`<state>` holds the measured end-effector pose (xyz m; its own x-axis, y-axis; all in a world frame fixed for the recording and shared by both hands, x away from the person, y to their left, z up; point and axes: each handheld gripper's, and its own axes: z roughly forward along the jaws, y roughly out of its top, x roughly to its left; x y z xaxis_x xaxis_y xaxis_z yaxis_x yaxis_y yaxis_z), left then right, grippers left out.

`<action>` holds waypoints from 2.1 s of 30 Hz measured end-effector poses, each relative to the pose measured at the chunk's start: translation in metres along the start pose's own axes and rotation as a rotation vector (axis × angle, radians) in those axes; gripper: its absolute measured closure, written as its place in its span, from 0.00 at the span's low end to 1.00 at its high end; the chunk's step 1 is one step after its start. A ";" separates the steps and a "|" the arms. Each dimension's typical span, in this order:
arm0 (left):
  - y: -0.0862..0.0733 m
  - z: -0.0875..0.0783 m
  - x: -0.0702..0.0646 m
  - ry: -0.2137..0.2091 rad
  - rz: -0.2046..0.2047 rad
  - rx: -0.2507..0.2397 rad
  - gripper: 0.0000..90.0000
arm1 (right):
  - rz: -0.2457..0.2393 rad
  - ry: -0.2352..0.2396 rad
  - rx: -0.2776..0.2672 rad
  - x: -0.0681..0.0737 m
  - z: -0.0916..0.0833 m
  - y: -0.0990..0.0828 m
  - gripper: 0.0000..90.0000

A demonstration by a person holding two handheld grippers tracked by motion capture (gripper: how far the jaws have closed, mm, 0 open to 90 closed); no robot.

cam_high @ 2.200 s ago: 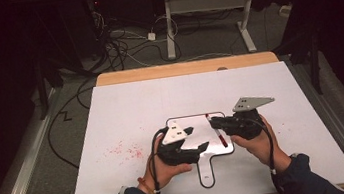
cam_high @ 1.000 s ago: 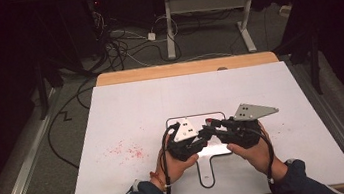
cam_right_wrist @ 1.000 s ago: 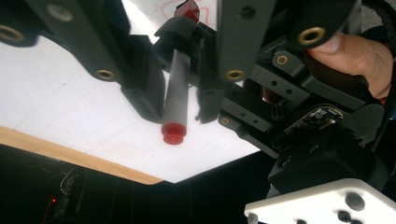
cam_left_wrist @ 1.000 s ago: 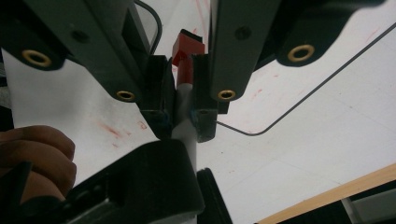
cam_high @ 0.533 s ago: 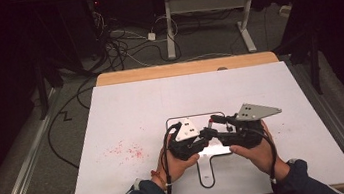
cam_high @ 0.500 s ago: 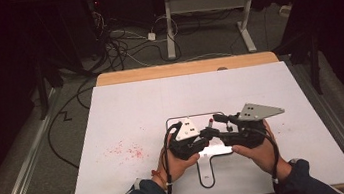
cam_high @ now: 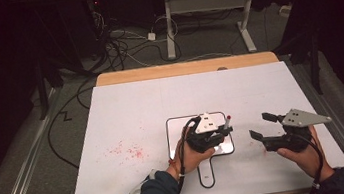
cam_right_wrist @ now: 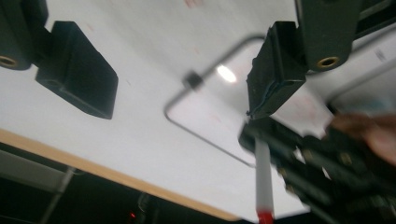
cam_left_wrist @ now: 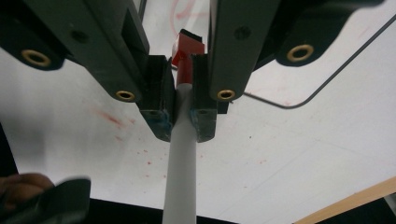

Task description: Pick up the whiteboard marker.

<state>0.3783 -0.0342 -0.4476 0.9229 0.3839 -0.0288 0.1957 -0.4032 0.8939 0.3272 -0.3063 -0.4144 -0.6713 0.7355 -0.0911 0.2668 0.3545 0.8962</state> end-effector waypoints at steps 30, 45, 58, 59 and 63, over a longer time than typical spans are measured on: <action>-0.011 0.014 0.005 0.013 -0.001 0.055 0.88 | -0.096 -0.001 0.074 0.010 0.006 -0.019 0.29; -0.039 -0.029 -0.002 0.058 0.023 0.034 0.88 | -0.114 0.007 0.082 0.015 0.010 -0.017 0.29; -0.059 -0.059 -0.002 0.073 0.043 0.010 0.88 | -0.130 0.023 0.090 0.018 0.013 -0.017 0.29; -0.061 -0.062 -0.001 0.076 0.042 0.010 0.88 | -0.133 0.023 0.089 0.019 0.013 -0.016 0.29; -0.067 -0.073 0.002 0.084 0.034 0.013 0.88 | -0.137 0.023 0.089 0.019 0.013 -0.016 0.29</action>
<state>0.3429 0.0545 -0.4746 0.8980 0.4381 0.0398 0.1693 -0.4277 0.8879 0.3194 -0.2900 -0.4361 -0.7209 0.6639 -0.1991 0.2309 0.5009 0.8341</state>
